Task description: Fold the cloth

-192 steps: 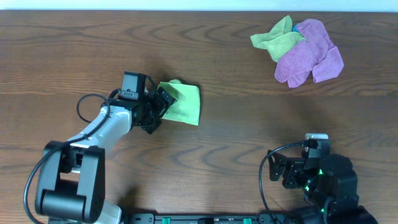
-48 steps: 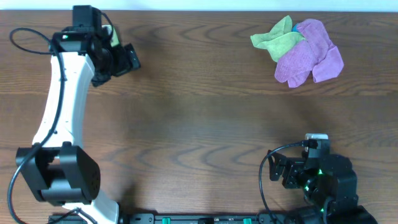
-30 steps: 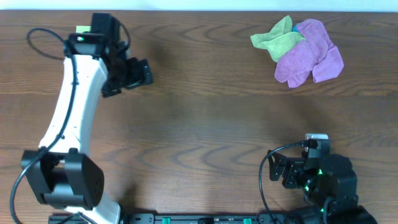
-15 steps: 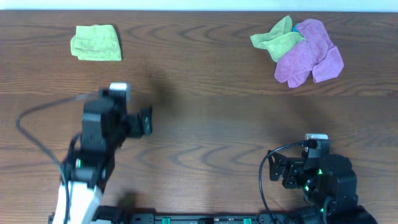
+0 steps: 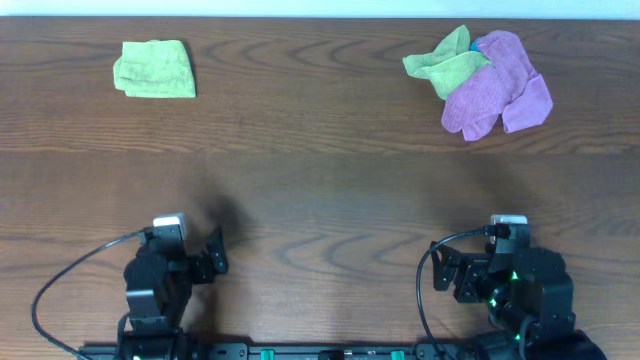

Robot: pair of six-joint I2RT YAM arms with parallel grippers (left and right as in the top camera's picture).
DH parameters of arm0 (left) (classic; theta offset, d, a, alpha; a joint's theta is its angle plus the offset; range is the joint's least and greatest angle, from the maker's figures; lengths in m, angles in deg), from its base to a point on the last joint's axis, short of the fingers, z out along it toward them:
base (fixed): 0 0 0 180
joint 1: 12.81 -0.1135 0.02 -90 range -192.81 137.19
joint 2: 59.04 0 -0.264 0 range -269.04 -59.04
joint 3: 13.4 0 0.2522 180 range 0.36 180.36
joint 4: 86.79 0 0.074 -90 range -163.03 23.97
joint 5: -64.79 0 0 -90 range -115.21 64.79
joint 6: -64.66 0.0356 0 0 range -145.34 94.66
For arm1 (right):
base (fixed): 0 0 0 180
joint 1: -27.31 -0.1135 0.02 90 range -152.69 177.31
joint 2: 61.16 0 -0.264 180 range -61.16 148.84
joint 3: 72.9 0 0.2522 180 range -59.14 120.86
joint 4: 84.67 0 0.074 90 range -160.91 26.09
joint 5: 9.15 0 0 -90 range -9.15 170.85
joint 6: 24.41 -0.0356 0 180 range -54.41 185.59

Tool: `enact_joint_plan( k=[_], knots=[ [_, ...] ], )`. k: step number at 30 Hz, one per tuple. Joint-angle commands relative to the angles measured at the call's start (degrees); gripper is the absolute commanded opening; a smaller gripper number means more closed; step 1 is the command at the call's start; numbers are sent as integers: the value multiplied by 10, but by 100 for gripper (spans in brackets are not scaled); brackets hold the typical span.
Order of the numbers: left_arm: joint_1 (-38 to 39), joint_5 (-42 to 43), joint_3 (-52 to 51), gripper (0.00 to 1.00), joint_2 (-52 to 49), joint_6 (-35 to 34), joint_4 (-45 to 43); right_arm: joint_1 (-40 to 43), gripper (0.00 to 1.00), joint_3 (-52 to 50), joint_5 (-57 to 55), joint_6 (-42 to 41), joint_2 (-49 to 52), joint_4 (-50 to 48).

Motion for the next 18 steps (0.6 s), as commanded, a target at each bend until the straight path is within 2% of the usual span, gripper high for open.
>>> enact_joint_plan(
  k=[1, 8, 18],
  knots=[
    [-3, 3, -18, 95, 26, 22, -1, 4, 99, 0, -5, -6, -3, 0],
    [-3, 3, -18, 95, 70, 116, 1, 4, 99, 0, -5, -6, -3, 0],
    [1, -3, -18, 95, 129, 121, 2, 4, 99, 0, -5, -6, -3, 0]
  ],
)
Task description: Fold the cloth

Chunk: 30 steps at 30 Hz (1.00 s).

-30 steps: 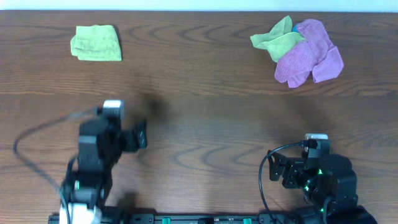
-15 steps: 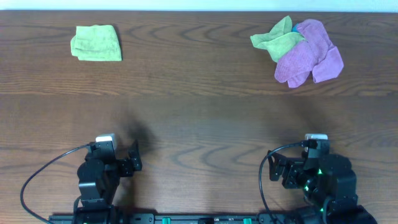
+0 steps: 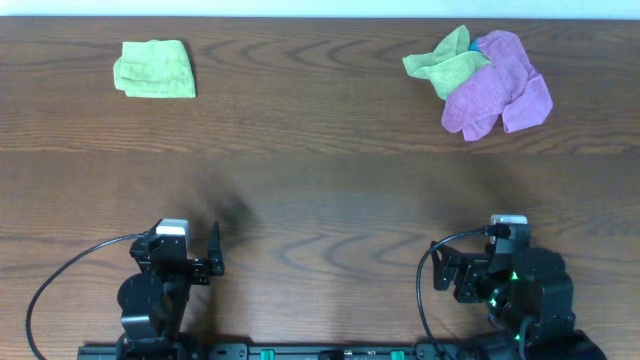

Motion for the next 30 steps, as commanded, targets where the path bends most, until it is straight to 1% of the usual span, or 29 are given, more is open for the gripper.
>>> enact_joint_plan(
  k=[1, 27, 28, 30],
  knots=[
    [1, -4, -12, 95, 6, 14, 4, 4, 99, 1, -4, -6, -3, 0],
    [1, 0, -12, 96, 6, 14, 3, 5, 99, 1, -3, -12, -4, -9],
    [1, 0, -12, 95, 6, 14, 3, 6, 99, 0, -11, -6, -5, -16],
    [1, 0, -12, 96, 6, 14, 3, 15, 99, -12, -70, 3, -7, -16]
  ],
)
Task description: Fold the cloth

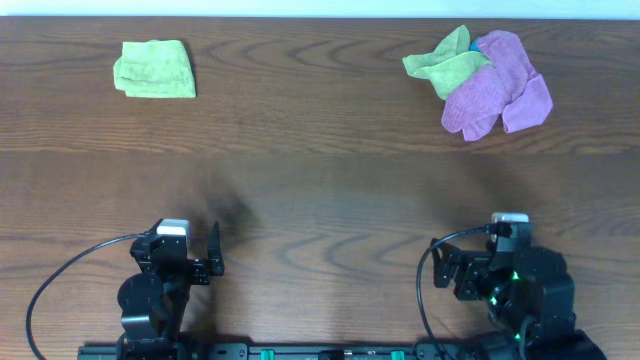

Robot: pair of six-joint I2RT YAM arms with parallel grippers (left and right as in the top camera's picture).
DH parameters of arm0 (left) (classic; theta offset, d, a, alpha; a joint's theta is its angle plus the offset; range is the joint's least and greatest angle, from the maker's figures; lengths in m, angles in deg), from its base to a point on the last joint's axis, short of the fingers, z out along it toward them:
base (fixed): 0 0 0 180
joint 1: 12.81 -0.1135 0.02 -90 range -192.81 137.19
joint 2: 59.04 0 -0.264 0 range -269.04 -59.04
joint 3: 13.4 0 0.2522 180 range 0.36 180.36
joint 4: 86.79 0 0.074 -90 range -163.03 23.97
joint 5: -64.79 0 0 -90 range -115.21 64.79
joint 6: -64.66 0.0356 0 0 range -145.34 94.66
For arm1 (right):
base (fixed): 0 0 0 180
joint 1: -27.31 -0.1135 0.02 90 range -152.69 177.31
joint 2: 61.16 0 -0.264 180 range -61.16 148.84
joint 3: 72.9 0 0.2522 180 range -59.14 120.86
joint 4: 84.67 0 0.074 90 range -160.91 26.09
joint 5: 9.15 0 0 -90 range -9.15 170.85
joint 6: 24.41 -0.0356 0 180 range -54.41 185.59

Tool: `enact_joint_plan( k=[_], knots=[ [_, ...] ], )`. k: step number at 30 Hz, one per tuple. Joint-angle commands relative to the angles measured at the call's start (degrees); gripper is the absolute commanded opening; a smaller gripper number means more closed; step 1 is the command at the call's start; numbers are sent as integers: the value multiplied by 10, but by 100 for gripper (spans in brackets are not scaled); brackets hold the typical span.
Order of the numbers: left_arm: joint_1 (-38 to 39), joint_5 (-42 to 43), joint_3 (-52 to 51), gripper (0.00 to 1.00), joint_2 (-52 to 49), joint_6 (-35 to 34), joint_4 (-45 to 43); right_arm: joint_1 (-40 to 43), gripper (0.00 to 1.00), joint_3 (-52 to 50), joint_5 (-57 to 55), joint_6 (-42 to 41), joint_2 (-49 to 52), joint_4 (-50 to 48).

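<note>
A crumpled purple cloth (495, 88) lies at the far right of the table, with a crumpled light green cloth (443, 62) draped over its left edge. Another light green cloth (155, 69), folded into a neat square, rests at the far left. My left gripper (214, 250) sits low at the near edge, pointing away from me, its fingers seen edge-on. My right gripper (443, 272) is tucked against its arm at the near right. Both are far from every cloth and hold nothing.
The brown wooden table (320, 180) fills the view. A black cable (60, 285) loops out from the left arm, and another cable (428, 290) curves beside the right arm. A sliver of blue (473, 45) shows between the piled cloths.
At the oldest moment my left gripper was angled toward the upper right beside its arm. A little later it had turned to point straight away from me, with the arm drawn slightly back. It stays there now. The right arm and all cloths have not moved.
</note>
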Motion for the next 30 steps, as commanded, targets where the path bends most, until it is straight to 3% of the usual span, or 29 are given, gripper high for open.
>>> enact_joint_plan(
  k=[1, 9, 13, 20, 30],
  knots=[
    [1, 0, -12, 95, 5, 7, 3, 17, 99, -24, -85, 3, -11, -2],
    [1, 0, -12, 95, 5, 7, 3, 29, 99, -173, -106, 94, -136, -90],
    [1, 0, -12, 96, 5, 7, 3, 76, 99, -233, -80, 160, -194, -107],
    [1, 0, -12, 95, 5, 7, 3, 136, 99, -266, -66, 187, -233, -108],
    [1, 0, -12, 95, 5, 7, 3, 137, 99, -266, -65, 192, -232, -108]
  ],
)
